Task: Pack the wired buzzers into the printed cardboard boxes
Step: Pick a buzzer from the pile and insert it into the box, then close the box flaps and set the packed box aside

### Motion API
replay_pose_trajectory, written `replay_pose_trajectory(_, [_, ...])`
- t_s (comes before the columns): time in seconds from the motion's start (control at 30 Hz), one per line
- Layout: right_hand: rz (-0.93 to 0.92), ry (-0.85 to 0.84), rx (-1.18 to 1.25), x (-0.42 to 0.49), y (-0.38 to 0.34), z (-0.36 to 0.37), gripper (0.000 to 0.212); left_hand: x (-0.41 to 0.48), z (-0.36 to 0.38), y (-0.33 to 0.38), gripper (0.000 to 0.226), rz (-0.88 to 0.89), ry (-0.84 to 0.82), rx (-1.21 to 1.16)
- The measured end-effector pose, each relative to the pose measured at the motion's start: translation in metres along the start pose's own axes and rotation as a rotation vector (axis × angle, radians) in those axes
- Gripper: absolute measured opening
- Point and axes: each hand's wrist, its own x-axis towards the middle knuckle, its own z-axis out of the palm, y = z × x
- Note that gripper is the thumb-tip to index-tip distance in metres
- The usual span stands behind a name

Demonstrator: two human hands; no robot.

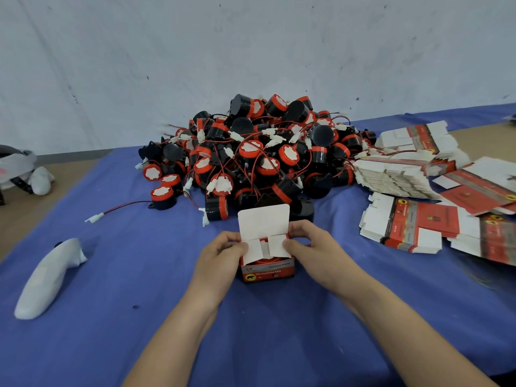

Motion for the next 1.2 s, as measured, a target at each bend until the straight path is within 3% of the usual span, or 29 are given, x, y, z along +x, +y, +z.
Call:
replay_pose_trajectory(0.57, [-0.046, 0.011, -0.047, -0.002, -0.002, -0.003, 0.021, 0.001, -0.003, 0.003, 0.017, -0.038, -0.035, -0.026])
replay_pose_trajectory(1.03, [-0.072, -0.054, -0.096, -0.003, 0.001, -0.005, 0.024, 0.001, 0.0, 0.0, 0.031, 0.026, 0.005, -0.044])
replay_pose_trajectory(1.1, [-0.089, -0.057, -0.184, -0.006, 0.0, -0.007, 0.029, 0.002, 0.0, -0.002, 0.04, 0.032, 0.026, -0.013])
replay_pose_trajectory(1.2, [-0.227, -0.063, -0.524, -0.011, -0.002, -0.011, 0.036, 0.001, -0.004, -0.004, 0.044, 0.06, 0.021, 0.054])
